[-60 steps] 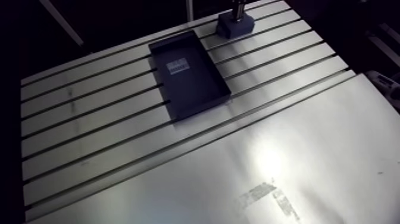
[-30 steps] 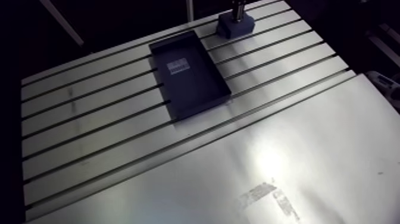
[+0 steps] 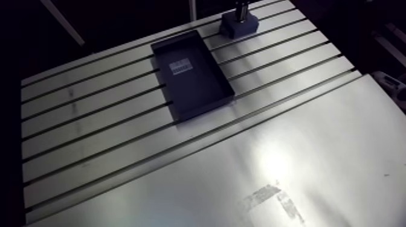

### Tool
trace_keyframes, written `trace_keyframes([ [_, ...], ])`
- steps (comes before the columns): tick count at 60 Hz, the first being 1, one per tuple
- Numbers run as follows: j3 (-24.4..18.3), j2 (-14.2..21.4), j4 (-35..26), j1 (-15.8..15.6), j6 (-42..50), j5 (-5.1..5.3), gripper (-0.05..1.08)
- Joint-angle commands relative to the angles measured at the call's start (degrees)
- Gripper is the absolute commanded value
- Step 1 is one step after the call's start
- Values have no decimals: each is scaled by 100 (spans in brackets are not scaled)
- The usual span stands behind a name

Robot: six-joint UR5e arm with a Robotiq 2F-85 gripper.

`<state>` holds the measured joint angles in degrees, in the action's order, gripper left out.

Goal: Pick up the bearing and press it into the housing until flush.

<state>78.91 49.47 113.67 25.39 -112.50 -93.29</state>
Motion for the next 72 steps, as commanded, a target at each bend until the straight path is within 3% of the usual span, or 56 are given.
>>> trace_keyframes([
  [1, 5, -12, 2, 2, -4, -1, 108],
  [43, -20, -48, -7, 2, -6, 6, 108],
  [72, -56, 185, -86, -16, -21, 8, 108],
])
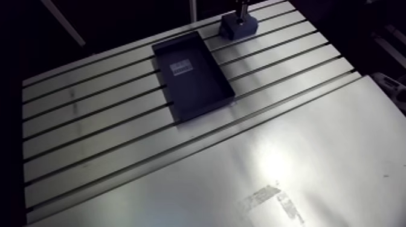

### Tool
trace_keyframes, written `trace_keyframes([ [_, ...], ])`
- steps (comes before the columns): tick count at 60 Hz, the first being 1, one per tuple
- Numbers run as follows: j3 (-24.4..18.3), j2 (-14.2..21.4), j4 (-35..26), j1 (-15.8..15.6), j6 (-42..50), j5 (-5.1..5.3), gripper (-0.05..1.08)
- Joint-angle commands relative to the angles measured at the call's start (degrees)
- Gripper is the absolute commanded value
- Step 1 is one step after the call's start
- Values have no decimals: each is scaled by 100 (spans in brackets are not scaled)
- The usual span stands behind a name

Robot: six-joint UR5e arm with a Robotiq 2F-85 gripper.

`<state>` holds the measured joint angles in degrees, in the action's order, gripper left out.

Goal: Pick up the bearing and press it into the housing until flush.

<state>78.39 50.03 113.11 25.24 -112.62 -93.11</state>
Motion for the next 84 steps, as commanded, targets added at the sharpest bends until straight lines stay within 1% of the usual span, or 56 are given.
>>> trace_keyframes([
  [1, -4, 147, -30, -1, -17, -10, 108],
  [14, 40, 279, -62, -1, -19, -10, 107],
  [15, 40, 304, -102, -1, -19, -10, 105],
  [16, 32, 315, -161, -1, -19, -2, 97],
  [17, 32, 315, -161, -1, -19, -2, 97],
  [18, 31, 325, -237, -1, -19, -1, 73],
  [19, 31, 325, -237, -1, -19, -1, 73],
  [20, 39, 348, -323, -1, -19, -8, 41],
  [21, 39, 348, -323, -1, -19, -8, 41],
  [22, 40, 374, -395, -9, -19, -10, 13],
  [23, 40, 374, -395, -9, -19, -10, 13],
  [24, 55, 423, -436, -17, -19, -2, 3],
  [26, 65, 490, -435, -49, -19, 14, 1],
  [31, 90, 599, -452, -63, -19, 17, 1],
  [33, 117, 735, -468, -70, -19, 17, 1],
  [38, 144, 876, -534, -72, -19, 17, 1],
  [41, 153, 1041, -660, -87, -10, 24, 1],
  [48, 170, 1279, -904, -120, 7, 34, 1],
  [50, 179, 1455, -1039, -140, 22, 43, 1],
  [51, 179, 1455, -1039, -140, 22, 43, 1],
  [52, 188, 1542, -1108, -142, 47, 43, 1],
  [53, 188, 1542, -1108, -142, 47, 43, 1],
  [54, 189, 1622, -1171, -142, 66, 50, 1],
  [55, 189, 1622, -1171, -142, 66, 50, 1],
  [56, 189, 1701, -1240, -149, 76, 52, 1],
  [57, 189, 1701, -1240, -149, 76, 52, 1],
  [60, 205, 1867, -1388, -151, 94, 60, 1],
  [61, 205, 1867, -1388, -151, 94, 60, 1],
  [66, 240, 2081, -1560, -151, 103, 61, 1],
  [71, 308, 2243, -1628, -151, 146, 59, 1],
  [78, 379, 2351, -1630, -151, 163, 61, 1],
  [84, 466, 2472, -1630, -151, 191, 84, 1],
])
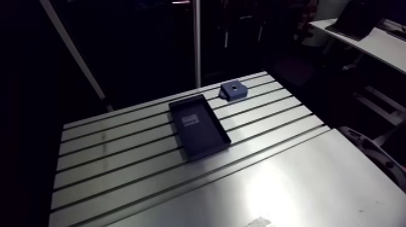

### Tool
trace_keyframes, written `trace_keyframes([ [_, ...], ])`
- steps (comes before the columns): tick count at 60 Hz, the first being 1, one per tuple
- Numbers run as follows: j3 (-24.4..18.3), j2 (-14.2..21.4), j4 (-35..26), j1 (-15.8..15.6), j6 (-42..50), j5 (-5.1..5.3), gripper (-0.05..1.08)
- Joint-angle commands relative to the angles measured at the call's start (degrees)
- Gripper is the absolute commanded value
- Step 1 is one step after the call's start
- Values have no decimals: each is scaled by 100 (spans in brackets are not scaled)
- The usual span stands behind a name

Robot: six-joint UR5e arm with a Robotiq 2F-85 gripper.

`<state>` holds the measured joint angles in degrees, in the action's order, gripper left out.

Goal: Pick up the bearing and press it into the housing until flush.

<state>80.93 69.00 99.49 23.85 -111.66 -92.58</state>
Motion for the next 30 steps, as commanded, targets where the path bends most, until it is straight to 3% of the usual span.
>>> trace_keyframes([
  [1, 231, 620, -275, -11, 95, 63, 1],
  [8, 336, 854, -341, -43, 186, 231, 1],
  [20, 408, 1065, -499, -317, 374, 302, 1],
  [30, 386, 1178, -571, -598, 554, 297, 1],
])
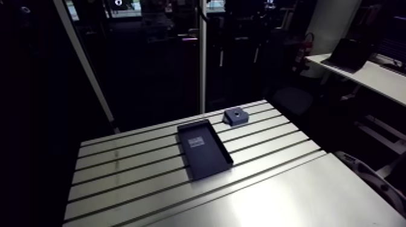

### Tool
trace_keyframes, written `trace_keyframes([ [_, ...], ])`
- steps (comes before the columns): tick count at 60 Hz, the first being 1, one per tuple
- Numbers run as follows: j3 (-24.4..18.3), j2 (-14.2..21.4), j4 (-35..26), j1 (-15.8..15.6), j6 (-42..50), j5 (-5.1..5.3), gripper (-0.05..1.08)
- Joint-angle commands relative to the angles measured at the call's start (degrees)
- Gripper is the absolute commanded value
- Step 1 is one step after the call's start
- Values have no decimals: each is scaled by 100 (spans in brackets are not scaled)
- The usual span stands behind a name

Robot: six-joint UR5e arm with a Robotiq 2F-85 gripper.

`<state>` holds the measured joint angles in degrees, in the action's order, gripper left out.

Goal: Pick up the bearing and press it into the housing until flush.

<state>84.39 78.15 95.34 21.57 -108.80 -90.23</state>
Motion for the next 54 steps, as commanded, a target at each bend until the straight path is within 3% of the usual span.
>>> trace_keyframes([
  [1, 16, 266, -197, -380, 327, 63, 1],
  [16, -74, 301, -396, -833, 706, -23, 1],
  [30, -164, 309, -459, -891, 985, -68, 1],
  [42, -149, 397, -477, -908, 1082, -44, 1],
  [54, 27, 535, -451, -1155, 1146, -53, 1],
])
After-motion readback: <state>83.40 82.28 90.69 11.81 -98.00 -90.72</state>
